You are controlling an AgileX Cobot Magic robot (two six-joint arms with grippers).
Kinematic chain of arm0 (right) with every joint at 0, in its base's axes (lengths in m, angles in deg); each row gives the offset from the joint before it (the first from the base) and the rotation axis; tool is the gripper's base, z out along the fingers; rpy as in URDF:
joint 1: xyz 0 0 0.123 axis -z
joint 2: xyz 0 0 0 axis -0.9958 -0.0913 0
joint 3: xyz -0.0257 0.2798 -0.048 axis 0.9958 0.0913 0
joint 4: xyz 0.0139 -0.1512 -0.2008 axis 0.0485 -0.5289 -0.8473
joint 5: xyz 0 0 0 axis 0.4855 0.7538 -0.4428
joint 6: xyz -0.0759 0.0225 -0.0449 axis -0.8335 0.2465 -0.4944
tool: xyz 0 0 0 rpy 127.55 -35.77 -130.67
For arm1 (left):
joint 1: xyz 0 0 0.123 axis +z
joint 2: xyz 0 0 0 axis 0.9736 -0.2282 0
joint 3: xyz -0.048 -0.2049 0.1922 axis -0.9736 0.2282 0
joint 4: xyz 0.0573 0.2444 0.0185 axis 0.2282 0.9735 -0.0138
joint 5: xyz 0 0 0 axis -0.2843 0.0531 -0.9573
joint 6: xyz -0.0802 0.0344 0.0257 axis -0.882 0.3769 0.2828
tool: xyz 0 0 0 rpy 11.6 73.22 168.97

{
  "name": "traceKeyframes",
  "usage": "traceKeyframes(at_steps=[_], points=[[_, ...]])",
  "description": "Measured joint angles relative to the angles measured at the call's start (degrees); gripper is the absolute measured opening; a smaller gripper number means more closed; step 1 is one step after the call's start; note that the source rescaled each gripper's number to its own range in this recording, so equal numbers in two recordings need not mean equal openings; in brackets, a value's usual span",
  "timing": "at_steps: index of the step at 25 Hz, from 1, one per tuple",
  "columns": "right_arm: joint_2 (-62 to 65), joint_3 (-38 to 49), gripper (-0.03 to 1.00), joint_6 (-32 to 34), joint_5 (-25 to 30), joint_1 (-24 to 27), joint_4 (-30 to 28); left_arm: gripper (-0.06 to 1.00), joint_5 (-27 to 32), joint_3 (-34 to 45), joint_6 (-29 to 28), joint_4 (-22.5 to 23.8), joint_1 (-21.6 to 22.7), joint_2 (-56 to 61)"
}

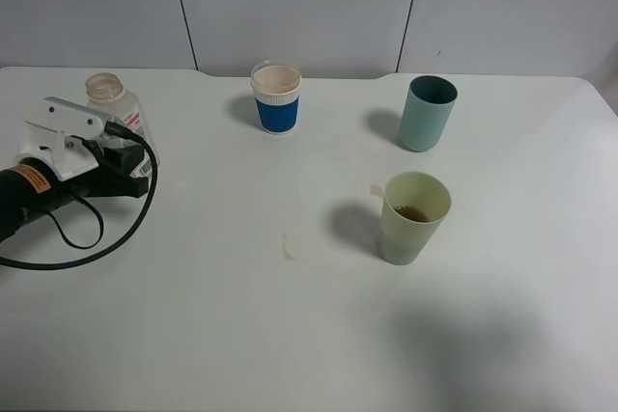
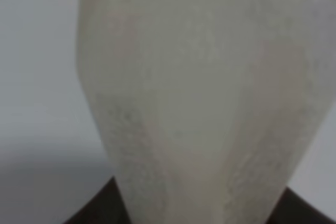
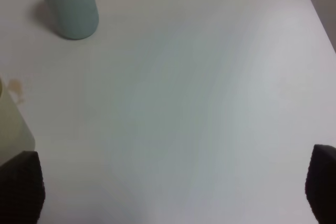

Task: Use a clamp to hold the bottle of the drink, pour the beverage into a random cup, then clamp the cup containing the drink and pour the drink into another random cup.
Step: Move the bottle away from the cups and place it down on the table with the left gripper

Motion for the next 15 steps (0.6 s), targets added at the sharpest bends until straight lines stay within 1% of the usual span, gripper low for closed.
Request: traceKeyframes(at_steps=[15], points=[[0.0, 0.0, 1.0, 0.0, 0.0, 0.0, 0.0, 0.01, -3.4, -1.1, 0.2, 1.1, 0.0, -5.0]])
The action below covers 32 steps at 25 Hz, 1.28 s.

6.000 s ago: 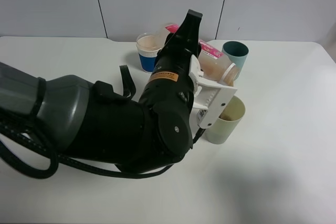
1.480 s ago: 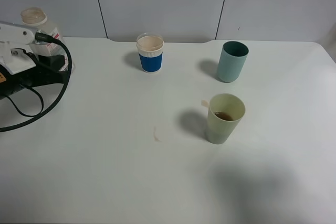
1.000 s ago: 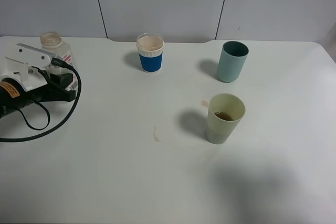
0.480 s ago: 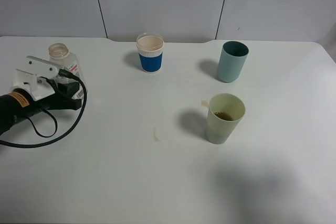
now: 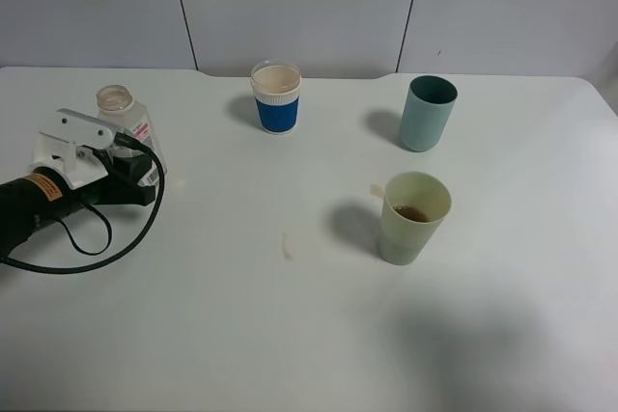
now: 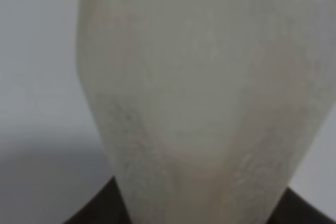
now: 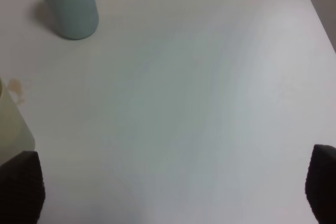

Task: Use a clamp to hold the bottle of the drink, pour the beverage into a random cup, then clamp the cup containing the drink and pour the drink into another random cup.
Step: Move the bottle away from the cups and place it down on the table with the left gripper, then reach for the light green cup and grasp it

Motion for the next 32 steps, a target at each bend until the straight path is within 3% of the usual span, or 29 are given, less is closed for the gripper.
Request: traceKeyframes(at_steps=[10, 12, 14, 15, 16, 17, 20, 26, 32], points=[[0.0, 0.0, 1.0, 0.0, 0.0, 0.0, 0.0, 0.02, 0.0, 0.0, 0.0, 0.4, 0.0, 0.0], [0.0, 0.0, 1.0, 0.0, 0.0, 0.0, 0.0, 0.2, 0.0, 0.0, 0.0, 0.4, 0.0, 0.0], [0.0, 0.0, 1.0, 0.0, 0.0, 0.0, 0.0, 0.52, 0.0, 0.0, 0.0, 0.6, 0.0, 0.0], [0.0, 0.0, 1.0, 0.0, 0.0, 0.0, 0.0, 0.52, 0.0, 0.0, 0.0, 0.6, 0.0, 0.0], [0.0, 0.0, 1.0, 0.0, 0.0, 0.0, 0.0, 0.81, 0.0, 0.0, 0.0, 0.6, 0.0, 0.1], [0.0, 0.0, 1.0, 0.0, 0.0, 0.0, 0.0, 0.81, 0.0, 0.0, 0.0, 0.6, 0.0, 0.1], [0.0, 0.0, 1.0, 0.0, 0.0, 0.0, 0.0, 0.98, 0.0, 0.5, 0.1, 0.6, 0.0, 2.5], [0.0, 0.0, 1.0, 0.0, 0.0, 0.0, 0.0, 1.0, 0.4, 5.6, 0.3, 0.3, 0.0, 11.3], [0.0, 0.0, 1.0, 0.0, 0.0, 0.0, 0.0, 0.99, 2.9, 11.9, 0.4, -4.1, 0.0, 22.2]])
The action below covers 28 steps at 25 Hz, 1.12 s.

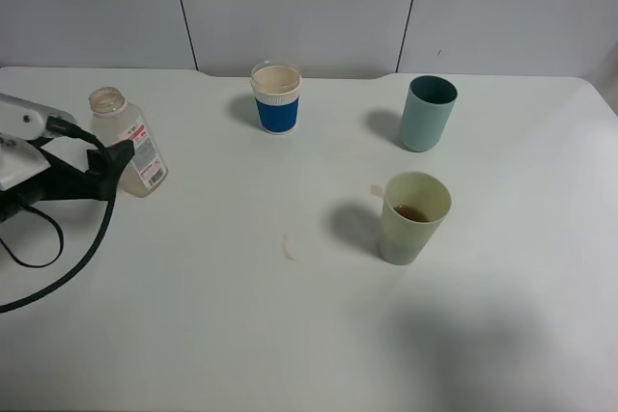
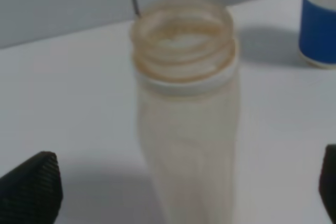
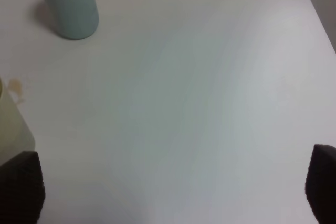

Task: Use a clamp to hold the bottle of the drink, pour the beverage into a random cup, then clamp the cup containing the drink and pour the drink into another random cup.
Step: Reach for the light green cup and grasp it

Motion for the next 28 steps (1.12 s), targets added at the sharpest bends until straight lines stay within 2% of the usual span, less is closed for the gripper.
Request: traceKeyframes(at_steps=[6, 9, 12, 13, 14, 17, 21, 22, 23, 24, 28], points=[[0.0, 0.0, 1.0, 0.0, 0.0, 0.0, 0.0, 0.99, 10.5, 2.0, -7.1, -3.1, 0.0, 20.0], [0.0, 0.0, 1.0, 0.0, 0.0, 0.0, 0.0, 1.0, 14.7, 1.7, -7.8, -4.6, 0.0, 28.8], [0.0, 0.0, 1.0, 0.0, 0.0, 0.0, 0.0, 1.0, 22.9, -0.9, -8.1, -5.3, 0.0, 37.6], [0.0, 0.0, 1.0, 0.0, 0.0, 0.0, 0.0, 1.0, 22.9, -0.9, -8.1, -5.3, 0.0, 37.6], [0.0, 0.0, 1.0, 0.0, 0.0, 0.0, 0.0, 1.0, 26.0, -2.6, -8.1, -5.3, 0.0, 40.6], [0.0, 0.0, 1.0, 0.0, 0.0, 0.0, 0.0, 1.0, 37.5, -8.3, -8.1, -5.4, 0.0, 47.9], [0.0, 0.0, 1.0, 0.0, 0.0, 0.0, 0.0, 1.0, 55.9, -17.0, -8.1, -5.4, 0.0, 55.3], [0.0, 0.0, 1.0, 0.0, 0.0, 0.0, 0.0, 1.0, 61.1, -18.9, -8.1, -5.4, 0.0, 56.8], [0.0, 0.0, 1.0, 0.0, 0.0, 0.0, 0.0, 1.0, 72.0, -23.2, -8.1, -5.4, 0.0, 60.0], [0.0, 0.0, 1.0, 0.0, 0.0, 0.0, 0.0, 1.0, 72.0, -23.2, -8.1, -5.4, 0.0, 60.0], [0.0, 0.0, 1.0, 0.0, 0.0, 0.0, 0.0, 1.0, 90.7, -29.7, -7.8, -5.4, 0.0, 65.6]])
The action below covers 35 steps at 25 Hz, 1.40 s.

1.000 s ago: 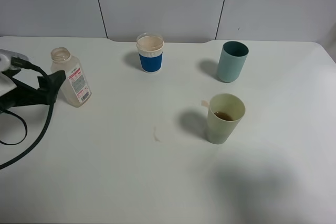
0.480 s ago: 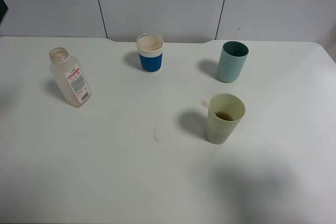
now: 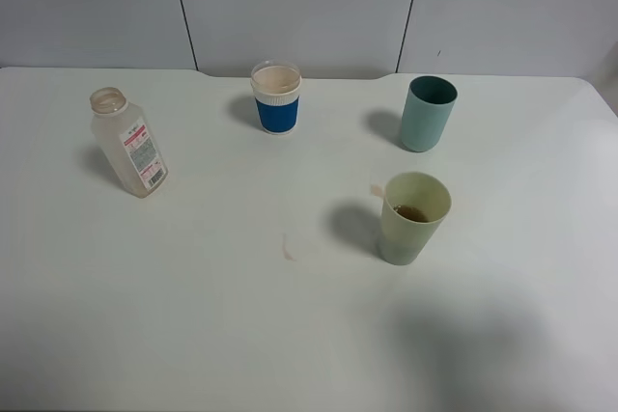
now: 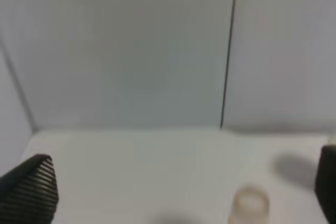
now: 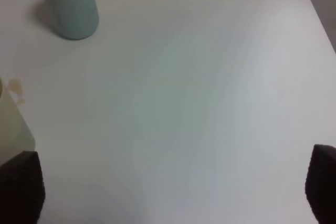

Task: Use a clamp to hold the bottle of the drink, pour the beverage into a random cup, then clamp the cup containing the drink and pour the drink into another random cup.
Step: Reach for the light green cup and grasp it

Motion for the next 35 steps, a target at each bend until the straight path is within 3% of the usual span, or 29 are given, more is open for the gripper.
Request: traceKeyframes(at_steps=[3, 8, 17, 28, 35], points=[[0.0, 0.0, 1.0, 0.0, 0.0, 0.0, 0.0, 1.0, 11.3, -3.2, 0.7, 0.0, 0.0, 4.6], [0.0, 0.0, 1.0, 0.0, 0.0, 0.0, 0.0, 1.0, 23.2, -4.0, 0.7, 2.1, 0.0, 14.4], [0.0, 0.0, 1.0, 0.0, 0.0, 0.0, 0.0, 1.0, 35.7, -4.0, 0.7, 3.7, 0.0, 24.9], [0.0, 0.0, 1.0, 0.0, 0.0, 0.0, 0.0, 1.0, 44.6, -2.5, -0.1, 5.3, 0.0, 27.0], [0.0, 0.0, 1.0, 0.0, 0.0, 0.0, 0.0, 1.0, 44.4, 4.7, -4.8, 7.7, 0.0, 27.0]])
